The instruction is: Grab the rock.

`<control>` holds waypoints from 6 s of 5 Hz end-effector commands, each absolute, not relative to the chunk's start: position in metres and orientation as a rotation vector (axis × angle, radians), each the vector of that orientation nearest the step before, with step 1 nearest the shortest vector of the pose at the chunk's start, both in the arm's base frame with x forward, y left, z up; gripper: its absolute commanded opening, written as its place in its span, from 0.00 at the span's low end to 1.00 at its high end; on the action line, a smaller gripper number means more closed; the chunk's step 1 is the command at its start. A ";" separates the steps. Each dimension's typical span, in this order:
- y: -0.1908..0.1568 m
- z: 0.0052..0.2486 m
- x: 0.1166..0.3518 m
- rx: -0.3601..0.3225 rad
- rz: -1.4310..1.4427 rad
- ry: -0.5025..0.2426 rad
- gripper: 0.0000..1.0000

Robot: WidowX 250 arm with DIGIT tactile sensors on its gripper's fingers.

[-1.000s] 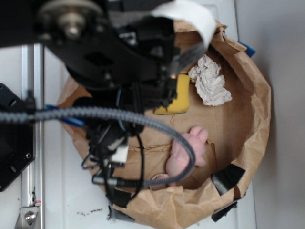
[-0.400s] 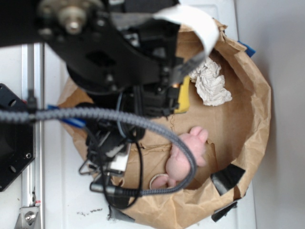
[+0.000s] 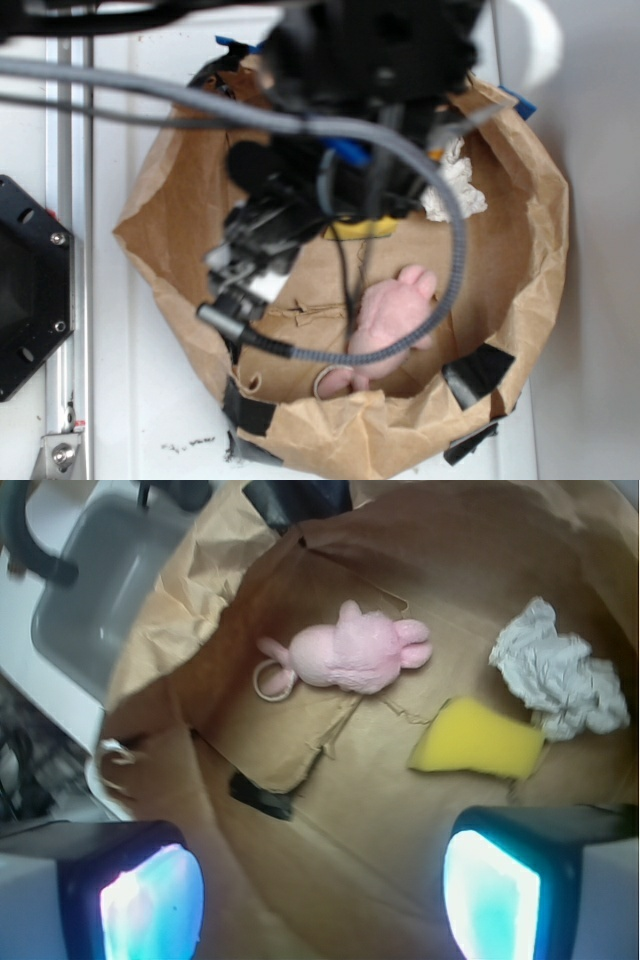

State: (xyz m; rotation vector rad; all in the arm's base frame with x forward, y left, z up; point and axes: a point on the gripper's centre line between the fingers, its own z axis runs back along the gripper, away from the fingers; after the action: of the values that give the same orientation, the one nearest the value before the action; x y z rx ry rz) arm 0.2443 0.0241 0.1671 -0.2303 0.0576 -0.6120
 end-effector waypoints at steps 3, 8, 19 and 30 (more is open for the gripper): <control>0.049 0.125 0.255 -0.067 -0.955 0.046 1.00; 0.050 0.110 0.253 0.007 -1.079 0.075 1.00; 0.091 0.096 0.275 0.111 -1.301 0.078 1.00; 0.094 0.035 0.257 0.073 -1.400 0.266 1.00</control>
State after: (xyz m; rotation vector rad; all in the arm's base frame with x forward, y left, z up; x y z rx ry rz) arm 0.2536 0.1008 0.0296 0.0552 0.2772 -1.3741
